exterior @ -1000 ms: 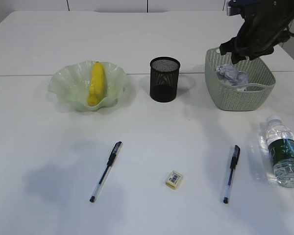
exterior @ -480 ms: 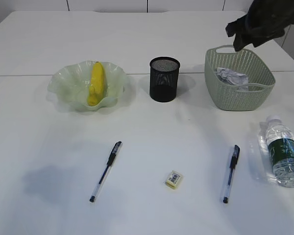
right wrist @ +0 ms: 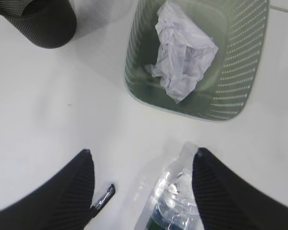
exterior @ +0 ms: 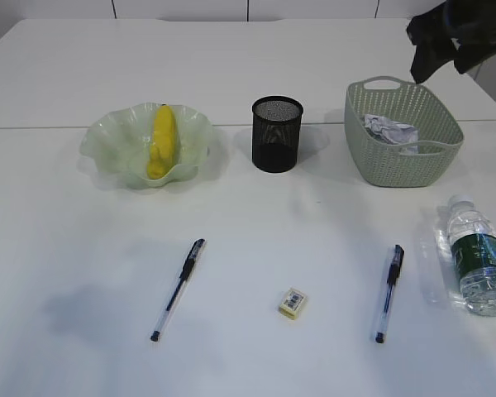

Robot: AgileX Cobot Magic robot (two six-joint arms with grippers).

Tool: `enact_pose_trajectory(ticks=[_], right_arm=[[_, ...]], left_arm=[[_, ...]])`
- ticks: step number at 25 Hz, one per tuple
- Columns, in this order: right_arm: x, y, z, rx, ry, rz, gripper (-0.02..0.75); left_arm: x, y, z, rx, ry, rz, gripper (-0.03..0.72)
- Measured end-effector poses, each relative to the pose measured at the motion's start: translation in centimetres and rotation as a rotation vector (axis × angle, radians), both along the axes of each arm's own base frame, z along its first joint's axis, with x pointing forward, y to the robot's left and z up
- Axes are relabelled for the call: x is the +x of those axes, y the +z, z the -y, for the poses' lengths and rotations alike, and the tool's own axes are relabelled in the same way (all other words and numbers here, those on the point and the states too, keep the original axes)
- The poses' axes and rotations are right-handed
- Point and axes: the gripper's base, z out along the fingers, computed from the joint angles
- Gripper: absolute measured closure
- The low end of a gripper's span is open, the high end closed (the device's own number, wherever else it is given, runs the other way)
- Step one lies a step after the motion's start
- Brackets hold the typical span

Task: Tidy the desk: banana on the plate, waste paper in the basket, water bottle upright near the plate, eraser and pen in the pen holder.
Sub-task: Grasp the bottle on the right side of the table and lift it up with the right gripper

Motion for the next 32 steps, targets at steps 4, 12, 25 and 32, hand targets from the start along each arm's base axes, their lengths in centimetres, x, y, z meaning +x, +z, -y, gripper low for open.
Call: enact_pose_trajectory(ticks=[4, 12, 25, 32], right_arm=[[-1.6, 1.0, 0.2, 0.001, 0.002, 0.000, 0.256], [-6.3, -0.4, 0.7, 0.013, -0.021, -0.010, 0.256], [-10.7, -5.9, 4.1, 0.059, -0.173, -0.084, 0.256], [-10.8, -5.4, 5.3, 0.065, -0.215, -0.048, 0.256]], left_arm=[[0.0, 0.0, 0.1, -0.010, 0.001, -0.003, 0.234], [0.0, 0.0, 0.1, -0.014, 0.001, -0.004, 0.234], [0.9, -0.6, 0.4, -0.010, 0.000, -0.019, 0.234], [1.2, -0.6, 0.6, -0.038, 0.002, -0.015, 0.234]])
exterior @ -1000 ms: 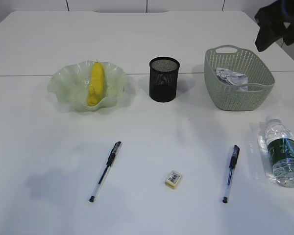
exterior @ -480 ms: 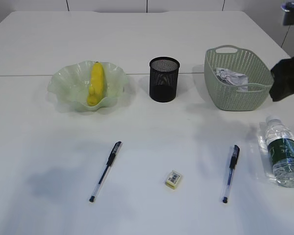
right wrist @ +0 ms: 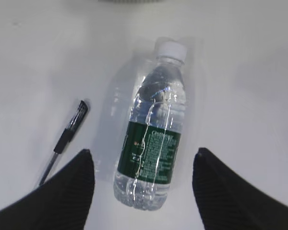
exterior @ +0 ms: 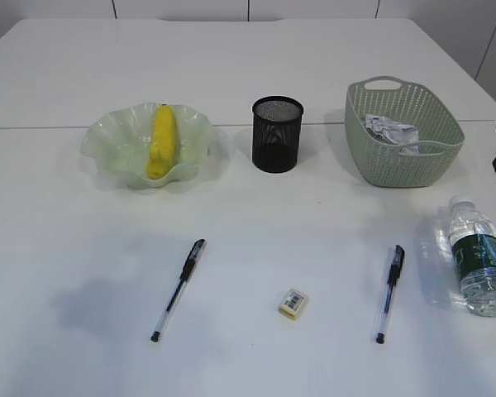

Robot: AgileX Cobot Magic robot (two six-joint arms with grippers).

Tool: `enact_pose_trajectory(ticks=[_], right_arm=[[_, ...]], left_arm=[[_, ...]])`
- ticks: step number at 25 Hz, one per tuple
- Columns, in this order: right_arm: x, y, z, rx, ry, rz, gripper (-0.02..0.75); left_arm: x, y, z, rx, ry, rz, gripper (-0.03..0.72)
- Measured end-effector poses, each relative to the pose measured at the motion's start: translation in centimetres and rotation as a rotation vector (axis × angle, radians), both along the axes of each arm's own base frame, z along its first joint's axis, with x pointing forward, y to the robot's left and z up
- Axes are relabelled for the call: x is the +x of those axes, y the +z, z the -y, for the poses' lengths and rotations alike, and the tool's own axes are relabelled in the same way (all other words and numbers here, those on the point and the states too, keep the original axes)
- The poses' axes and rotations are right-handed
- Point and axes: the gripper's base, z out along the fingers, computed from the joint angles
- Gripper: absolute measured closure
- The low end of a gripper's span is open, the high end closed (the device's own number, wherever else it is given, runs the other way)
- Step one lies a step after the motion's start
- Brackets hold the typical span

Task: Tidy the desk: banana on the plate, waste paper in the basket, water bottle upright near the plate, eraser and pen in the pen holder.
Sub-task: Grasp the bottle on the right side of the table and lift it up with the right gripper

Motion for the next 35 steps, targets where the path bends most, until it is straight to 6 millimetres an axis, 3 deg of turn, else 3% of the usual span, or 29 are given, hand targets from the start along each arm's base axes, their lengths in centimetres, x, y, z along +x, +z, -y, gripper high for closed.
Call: enact_pose_trajectory(ticks=[5, 27, 35], right_arm=[[0.9, -0.5, 0.0, 0.011, -0.007, 0.044, 0.256], [6.8, -7.3, 0.7, -0.002, -0.091, 0.002, 0.256], [8.3, -7.7, 2.3, -0.011, -0.138, 0.004, 0.257]], left_arm=[[0.1, 0.1, 0.1, -0.019, 0.002, 0.010, 0.234], [0.4, 0.3, -0.1, 0.015, -0.007, 0.056, 0.234], [0.4, 0.2, -0.1, 0.016, -0.006, 0.053, 0.234]])
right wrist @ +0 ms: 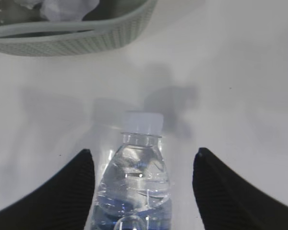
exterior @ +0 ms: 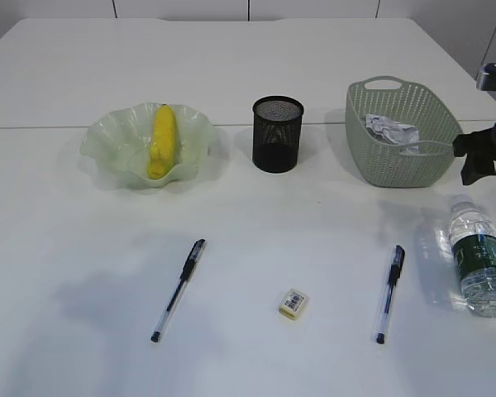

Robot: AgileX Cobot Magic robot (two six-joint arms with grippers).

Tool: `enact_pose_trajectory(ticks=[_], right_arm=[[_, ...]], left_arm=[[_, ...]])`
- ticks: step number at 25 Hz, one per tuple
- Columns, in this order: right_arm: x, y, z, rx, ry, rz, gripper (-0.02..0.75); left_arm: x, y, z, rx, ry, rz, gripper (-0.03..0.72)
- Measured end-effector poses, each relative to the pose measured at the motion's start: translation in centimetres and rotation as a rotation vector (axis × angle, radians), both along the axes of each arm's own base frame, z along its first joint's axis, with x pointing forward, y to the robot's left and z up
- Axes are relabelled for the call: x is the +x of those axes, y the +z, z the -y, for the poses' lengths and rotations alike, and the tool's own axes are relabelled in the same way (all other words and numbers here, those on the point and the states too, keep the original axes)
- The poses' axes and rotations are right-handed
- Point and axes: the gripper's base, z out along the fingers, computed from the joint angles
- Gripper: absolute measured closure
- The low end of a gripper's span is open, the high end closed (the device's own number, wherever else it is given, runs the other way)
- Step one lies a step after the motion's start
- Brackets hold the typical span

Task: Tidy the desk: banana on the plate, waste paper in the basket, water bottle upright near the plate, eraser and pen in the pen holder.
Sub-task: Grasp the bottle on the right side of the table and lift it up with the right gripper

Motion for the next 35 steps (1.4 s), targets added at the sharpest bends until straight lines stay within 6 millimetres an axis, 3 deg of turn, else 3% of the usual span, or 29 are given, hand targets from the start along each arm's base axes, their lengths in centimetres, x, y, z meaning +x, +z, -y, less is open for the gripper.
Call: enact_pose_trajectory(ticks=[4, 12, 35], right_arm=[[0.0, -0.3, 1.0, -0.003, -0.018, -0.011, 0.257], [0.3, -0.5, 1.1, -0.009, -0.008, 0.004, 0.257], [3.2, -7.1, 1.1, 0.042, -0.028, -0.069, 0.257]], left_arm=[[0.0, 0.0, 0.0, 0.000, 0.000, -0.001, 0.234], [0.0, 0.0, 0.0, -0.005, 0.000, 0.002, 0.234], [-0.1, 0.0, 0.1, -0.015, 0.003, -0.011, 0.234]])
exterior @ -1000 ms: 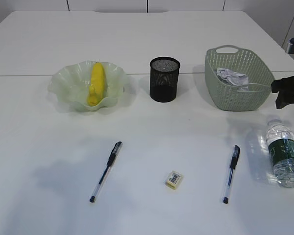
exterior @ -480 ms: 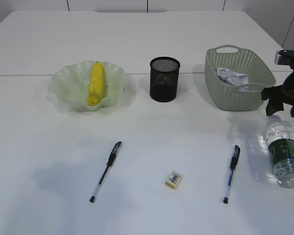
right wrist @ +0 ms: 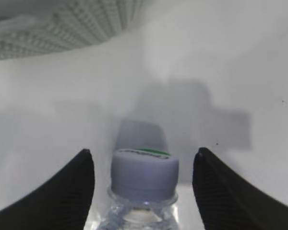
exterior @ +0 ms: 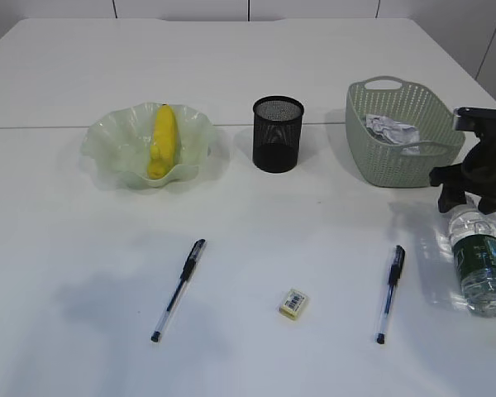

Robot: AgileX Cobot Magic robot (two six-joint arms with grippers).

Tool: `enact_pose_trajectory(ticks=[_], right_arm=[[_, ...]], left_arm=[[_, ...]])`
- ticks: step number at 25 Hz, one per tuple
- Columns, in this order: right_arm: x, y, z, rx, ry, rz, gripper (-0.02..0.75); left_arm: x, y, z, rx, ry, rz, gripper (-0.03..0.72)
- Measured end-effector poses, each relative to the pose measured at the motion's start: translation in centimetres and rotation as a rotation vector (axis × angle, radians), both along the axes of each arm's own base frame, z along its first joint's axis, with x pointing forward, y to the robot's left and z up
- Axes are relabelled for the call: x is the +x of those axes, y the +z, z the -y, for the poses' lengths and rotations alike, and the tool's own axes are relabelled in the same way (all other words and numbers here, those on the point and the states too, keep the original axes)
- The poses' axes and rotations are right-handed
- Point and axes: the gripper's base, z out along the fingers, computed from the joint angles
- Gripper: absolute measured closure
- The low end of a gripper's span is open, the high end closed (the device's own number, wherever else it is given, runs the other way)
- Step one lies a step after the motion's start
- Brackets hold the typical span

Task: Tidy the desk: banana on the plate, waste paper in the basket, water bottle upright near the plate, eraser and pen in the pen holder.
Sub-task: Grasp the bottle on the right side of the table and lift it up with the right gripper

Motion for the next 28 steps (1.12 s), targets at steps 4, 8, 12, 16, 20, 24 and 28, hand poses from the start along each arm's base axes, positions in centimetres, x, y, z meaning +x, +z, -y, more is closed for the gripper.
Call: enact_pose_trajectory(ticks=[4, 8, 12, 16, 20, 24, 28], right_arm=[[0.1, -0.3, 0.0, 0.006, -0.004, -0.003, 0.272], [0.1, -0.4, 0.0, 0.007, -0.005, -0.003, 0.353], [0.1, -0.4, 0.0, 0.008, -0.006, -0.003, 0.426], [0.1, -0.4, 0.0, 0.008, -0.006, -0.002, 0.445], [0.1, -0.4, 0.0, 0.008, -0.006, -0.002, 0.454], [0.0, -0.4, 0.0, 0.010, -0.006, -0.009, 0.458], [-0.1, 0.7, -0.1, 0.007, -0.003, 0.002, 0.459]], left_arm=[[0.0, 0.0, 0.0, -0.002, 0.000, -0.001, 0.234], [0.0, 0.0, 0.0, -0.002, 0.000, -0.001, 0.234], [0.0, 0.0, 0.0, -0.002, 0.000, -0.001, 0.234], [0.0, 0.0, 0.0, -0.002, 0.000, -0.001, 0.234], [0.0, 0.0, 0.0, -0.002, 0.000, -0.001, 0.234], [0.0, 0.0, 0.0, -0.001, 0.000, -0.003, 0.234], [0.0, 0.0, 0.0, -0.001, 0.000, -0.003, 0.234]])
